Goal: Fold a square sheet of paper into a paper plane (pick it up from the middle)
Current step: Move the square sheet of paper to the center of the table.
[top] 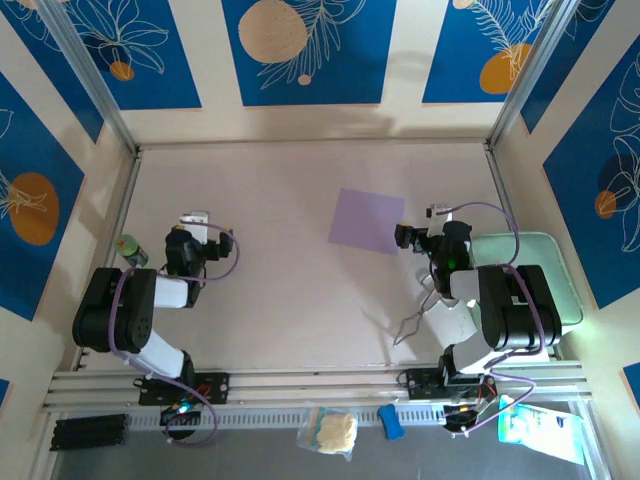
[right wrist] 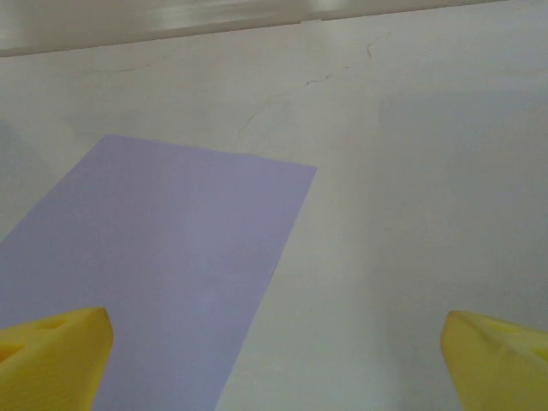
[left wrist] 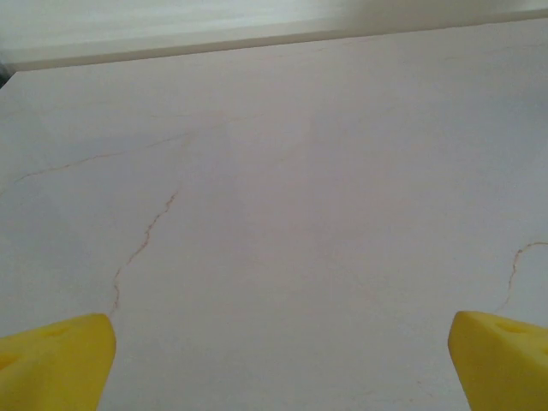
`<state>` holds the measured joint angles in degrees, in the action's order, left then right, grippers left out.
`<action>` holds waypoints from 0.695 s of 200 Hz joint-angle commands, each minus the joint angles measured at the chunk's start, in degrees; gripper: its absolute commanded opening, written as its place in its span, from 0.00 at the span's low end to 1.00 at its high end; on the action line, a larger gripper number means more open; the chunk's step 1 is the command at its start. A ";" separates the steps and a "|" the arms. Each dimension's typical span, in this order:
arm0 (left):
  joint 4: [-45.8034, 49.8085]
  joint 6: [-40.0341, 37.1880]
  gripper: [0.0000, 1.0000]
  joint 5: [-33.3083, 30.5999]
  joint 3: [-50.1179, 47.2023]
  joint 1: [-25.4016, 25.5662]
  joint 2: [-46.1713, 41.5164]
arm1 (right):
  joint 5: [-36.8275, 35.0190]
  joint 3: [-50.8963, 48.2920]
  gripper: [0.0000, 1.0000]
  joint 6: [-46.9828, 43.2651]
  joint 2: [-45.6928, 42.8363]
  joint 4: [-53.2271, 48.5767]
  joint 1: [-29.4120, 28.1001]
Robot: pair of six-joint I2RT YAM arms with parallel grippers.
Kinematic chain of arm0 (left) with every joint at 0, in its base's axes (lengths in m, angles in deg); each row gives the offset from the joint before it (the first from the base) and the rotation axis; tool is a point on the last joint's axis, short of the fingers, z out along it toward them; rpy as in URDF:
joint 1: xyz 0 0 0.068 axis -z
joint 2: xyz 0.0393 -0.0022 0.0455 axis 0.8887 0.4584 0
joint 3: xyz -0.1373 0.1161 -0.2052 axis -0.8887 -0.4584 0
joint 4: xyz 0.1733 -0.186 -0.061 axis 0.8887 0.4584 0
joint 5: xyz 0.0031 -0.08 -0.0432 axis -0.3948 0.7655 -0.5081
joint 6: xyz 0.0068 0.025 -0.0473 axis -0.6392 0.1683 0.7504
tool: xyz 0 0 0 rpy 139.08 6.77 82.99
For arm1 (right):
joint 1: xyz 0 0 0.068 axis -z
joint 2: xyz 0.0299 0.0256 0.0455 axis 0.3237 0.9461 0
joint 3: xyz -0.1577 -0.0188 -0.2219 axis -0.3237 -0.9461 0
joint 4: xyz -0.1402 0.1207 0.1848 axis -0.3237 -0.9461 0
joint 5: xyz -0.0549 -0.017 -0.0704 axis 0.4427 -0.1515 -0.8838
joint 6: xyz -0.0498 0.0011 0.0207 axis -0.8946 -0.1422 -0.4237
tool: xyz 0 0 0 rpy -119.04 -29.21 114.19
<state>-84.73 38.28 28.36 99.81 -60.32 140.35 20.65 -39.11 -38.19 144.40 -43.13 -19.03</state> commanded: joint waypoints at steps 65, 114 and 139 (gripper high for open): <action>-0.30 -0.70 0.99 1.21 0.70 0.42 0.22 | 0.84 1.29 0.99 -0.92 0.10 -0.03 0.23; -0.06 -0.70 0.99 1.22 0.83 0.43 0.30 | 0.85 1.29 0.99 -0.92 0.06 -0.01 0.34; 0.06 -0.71 0.99 1.21 0.82 0.41 0.31 | 0.85 1.28 0.99 -0.93 0.06 -0.01 0.32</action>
<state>-84.62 38.30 28.36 99.81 -60.28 140.35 20.65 -39.11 -38.19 144.40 -43.13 -19.01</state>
